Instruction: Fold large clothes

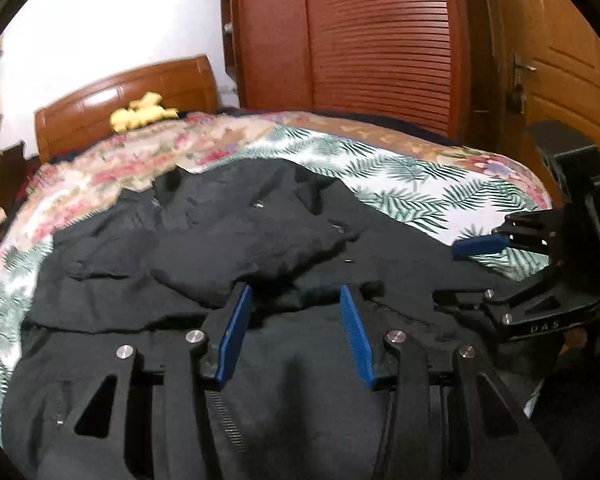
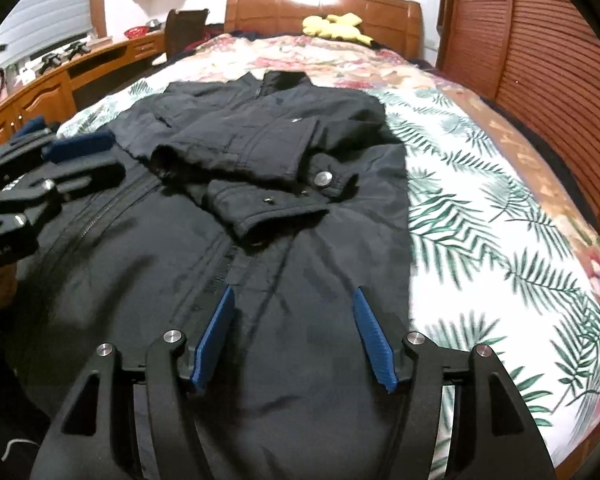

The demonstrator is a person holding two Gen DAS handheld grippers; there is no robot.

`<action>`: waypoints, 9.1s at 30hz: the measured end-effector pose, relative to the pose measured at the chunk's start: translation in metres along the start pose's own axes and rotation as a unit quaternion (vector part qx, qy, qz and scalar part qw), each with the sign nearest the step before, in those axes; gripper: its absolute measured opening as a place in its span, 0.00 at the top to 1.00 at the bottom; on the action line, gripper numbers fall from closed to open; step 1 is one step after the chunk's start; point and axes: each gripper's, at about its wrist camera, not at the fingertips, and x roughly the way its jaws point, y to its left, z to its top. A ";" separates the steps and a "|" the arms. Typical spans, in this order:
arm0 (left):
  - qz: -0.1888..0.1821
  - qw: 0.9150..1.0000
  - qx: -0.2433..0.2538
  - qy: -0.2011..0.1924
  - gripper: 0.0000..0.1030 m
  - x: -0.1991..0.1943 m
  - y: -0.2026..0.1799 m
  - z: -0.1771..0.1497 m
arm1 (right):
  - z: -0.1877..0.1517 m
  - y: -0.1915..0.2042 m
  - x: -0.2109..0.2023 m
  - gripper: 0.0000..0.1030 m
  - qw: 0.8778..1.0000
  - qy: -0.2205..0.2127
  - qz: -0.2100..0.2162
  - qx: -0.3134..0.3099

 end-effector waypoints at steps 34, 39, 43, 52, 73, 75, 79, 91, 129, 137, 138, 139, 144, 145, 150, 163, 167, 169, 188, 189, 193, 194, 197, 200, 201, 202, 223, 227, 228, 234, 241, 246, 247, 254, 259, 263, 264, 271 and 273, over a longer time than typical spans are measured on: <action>0.058 0.986 0.034 0.154 0.92 0.135 -0.023 0.060 | -0.014 -0.049 -0.033 0.38 0.999 -0.040 0.029 0.019; 0.074 0.992 0.014 0.104 0.93 0.096 -0.002 0.074 | -0.013 -0.041 -0.027 0.38 0.999 -0.036 0.020 0.004; 0.095 0.993 0.007 0.064 0.94 0.052 0.017 0.082 | -0.011 -0.036 -0.023 0.38 0.999 -0.033 0.012 0.001; 0.133 0.991 -0.014 0.031 0.94 -0.024 0.061 0.057 | 0.020 -0.005 -0.028 0.38 0.998 -0.068 0.015 -0.009; 0.163 0.978 -0.094 0.089 0.93 -0.043 0.140 -0.057 | 0.047 0.042 0.031 0.38 0.999 -0.028 0.005 -0.042; 0.158 0.979 -0.096 0.089 0.93 -0.046 0.137 -0.057 | 0.046 0.041 0.032 0.38 0.999 -0.027 0.005 -0.042; 0.146 0.981 -0.103 0.083 0.93 -0.055 0.131 -0.060 | 0.045 0.038 0.034 0.38 0.999 -0.024 0.004 -0.040; 0.137 0.983 -0.103 0.062 0.76 -0.089 0.128 -0.072 | 0.039 0.042 0.033 0.38 0.999 -0.020 0.004 -0.048; 0.075 0.988 -0.119 0.065 0.91 -0.102 0.106 -0.064 | 0.039 0.051 0.049 0.38 0.998 -0.002 0.003 -0.059; 0.117 0.982 -0.137 0.061 0.72 -0.143 0.123 -0.100 | 0.036 0.057 0.050 0.38 0.998 -0.001 0.001 -0.066; 0.123 0.981 -0.139 0.063 0.71 -0.147 0.126 -0.105 | 0.036 0.056 0.050 0.38 0.998 -0.001 0.001 -0.065; 0.129 0.979 -0.142 0.067 0.70 -0.150 0.128 -0.111 | 0.036 0.057 0.050 0.38 0.998 0.000 0.001 -0.064; 0.156 0.971 -0.151 0.098 0.68 -0.162 0.146 -0.139 | 0.035 0.060 0.054 0.38 0.998 0.005 -0.004 -0.065; 0.160 0.970 -0.155 0.101 0.68 -0.164 0.150 -0.144 | 0.036 0.060 0.056 0.38 0.998 0.007 -0.006 -0.067; 0.173 0.963 -0.172 0.118 0.65 -0.172 0.168 -0.158 | 0.036 0.060 0.057 0.38 0.998 0.004 -0.010 -0.065; 0.175 0.956 -0.184 0.146 0.57 -0.159 0.184 -0.177 | 0.040 0.054 0.031 0.37 0.998 -0.019 -0.007 -0.060; 0.172 0.956 -0.192 0.140 0.55 -0.158 0.188 -0.179 | 0.029 0.041 0.006 0.36 0.997 -0.031 -0.012 -0.063; 0.173 0.956 -0.191 0.138 0.55 -0.159 0.188 -0.179 | 0.019 0.029 -0.001 0.36 0.998 -0.018 -0.021 -0.064; 0.143 0.961 -0.202 0.119 0.55 -0.176 0.166 -0.183 | -0.050 -0.031 -0.037 0.38 0.997 0.071 0.018 0.008; 0.142 0.961 -0.204 0.119 0.55 -0.176 0.165 -0.184 | -0.051 -0.027 -0.035 0.44 0.997 0.073 0.028 0.003; 0.140 0.961 -0.208 0.118 0.55 -0.177 0.165 -0.185 | -0.049 -0.014 -0.031 0.68 0.996 0.072 0.041 -0.020; 0.138 0.961 -0.210 0.118 0.55 -0.177 0.165 -0.185 | -0.047 -0.014 -0.032 0.71 0.997 0.069 0.043 -0.017; 0.131 0.961 -0.215 0.116 0.55 -0.180 0.164 -0.185 | -0.043 -0.012 -0.042 0.77 0.997 0.055 0.053 -0.012; 0.128 0.962 -0.214 0.115 0.55 -0.183 0.160 -0.188 | -0.045 -0.012 -0.046 0.77 0.997 0.057 0.057 -0.005; 0.127 0.962 -0.211 0.115 0.55 -0.184 0.158 -0.189 | -0.048 -0.014 -0.046 0.77 0.997 0.063 0.053 -0.001; 0.126 0.963 -0.209 0.114 0.55 -0.185 0.156 -0.191 | -0.051 -0.015 -0.045 0.75 0.996 0.067 0.050 0.003; 0.104 0.972 -0.194 0.083 0.94 -0.195 0.143 -0.185 | -0.049 0.002 -0.043 0.88 0.994 0.061 0.088 0.019; 0.094 0.975 -0.194 0.049 0.97 -0.211 0.143 -0.159 | -0.025 0.006 -0.062 0.90 0.993 0.021 0.112 0.023; 0.098 0.976 -0.192 0.042 0.97 -0.215 0.143 -0.152 | -0.013 0.006 -0.070 0.90 0.992 0.000 0.121 0.028; 0.116 0.979 -0.165 -0.018 0.97 -0.244 0.137 -0.096 | 0.052 0.020 -0.115 0.91 0.987 -0.093 0.130 0.016; 0.121 0.975 -0.163 -0.090 0.98 -0.280 0.147 -0.033 | 0.104 0.020 -0.155 0.92 0.983 -0.145 0.111 -0.003; 0.137 0.974 -0.133 -0.120 0.98 -0.308 0.141 0.005 | 0.126 0.013 -0.199 0.92 0.978 -0.185 0.100 -0.010; 0.136 0.974 -0.130 -0.127 0.98 -0.314 0.139 0.010 | 0.127 0.009 -0.204 0.92 0.977 -0.190 0.102 -0.011; 0.145 0.967 -0.109 -0.180 0.98 -0.381 0.115 0.034 | 0.126 0.004 -0.280 0.92 0.966 -0.240 0.093 -0.020; 0.170 0.962 -0.092 -0.192 0.97 -0.401 0.102 0.041 | 0.115 0.001 -0.335 0.92 0.954 -0.282 0.103 -0.028; 0.175 0.968 -0.097 -0.154 0.97 -0.362 0.121 0.038 | 0.110 -0.008 -0.312 0.92 0.959 -0.265 0.096 -0.021; 0.174 0.970 -0.103 -0.138 0.97 -0.341 0.131 0.036 | 0.110 -0.011 -0.299 0.92 0.962 -0.255 0.094 -0.016; 0.223 0.966 -0.117 -0.062 0.97 -0.224 0.185 0.033 | 0.116 -0.047 -0.168 0.92 0.982 -0.177 0.061 0.019; 0.222 0.966 -0.124 -0.049 0.97 -0.202 0.199 0.036 | 0.123 -0.056 -0.149 0.92 0.984 -0.167 0.059 0.032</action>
